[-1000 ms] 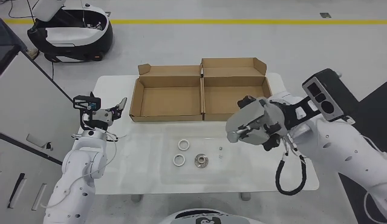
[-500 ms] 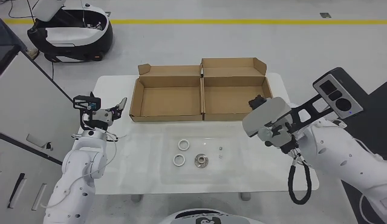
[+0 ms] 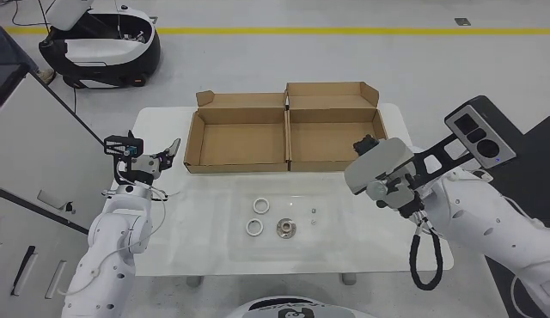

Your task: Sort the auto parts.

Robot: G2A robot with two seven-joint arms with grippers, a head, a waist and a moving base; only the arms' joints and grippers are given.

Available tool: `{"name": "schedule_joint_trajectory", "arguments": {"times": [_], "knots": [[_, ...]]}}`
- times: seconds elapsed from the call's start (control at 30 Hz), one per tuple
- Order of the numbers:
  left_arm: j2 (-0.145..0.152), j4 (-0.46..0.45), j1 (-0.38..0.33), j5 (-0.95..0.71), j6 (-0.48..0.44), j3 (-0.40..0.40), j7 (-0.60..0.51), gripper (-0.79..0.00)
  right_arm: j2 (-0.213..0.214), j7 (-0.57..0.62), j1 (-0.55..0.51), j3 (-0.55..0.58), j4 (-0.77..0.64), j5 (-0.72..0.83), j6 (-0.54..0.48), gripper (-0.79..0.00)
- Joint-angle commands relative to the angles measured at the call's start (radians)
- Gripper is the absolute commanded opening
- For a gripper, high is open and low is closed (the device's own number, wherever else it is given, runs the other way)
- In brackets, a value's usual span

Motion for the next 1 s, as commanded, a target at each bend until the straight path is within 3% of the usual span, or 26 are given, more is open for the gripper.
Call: {"name": "schedule_joint_trajectory", "arguments": {"times": [0.0,0.67,0.97], "knots": [[0.000,0.000,0.000,0.000,0.000,0.000,0.000,0.000,0.000,0.000,0.000,0.000,0.000,0.000,0.000,-0.785],[0.000,0.000,0.000,0.000,0.000,0.000,0.000,0.000,0.000,0.000,0.000,0.000,0.000,0.000,0.000,-0.785],[0.000,0.000,0.000,0.000,0.000,0.000,0.000,0.000,0.008,0.154,-0.074,0.092,0.006,0.063,0.059,-0.785]]}}
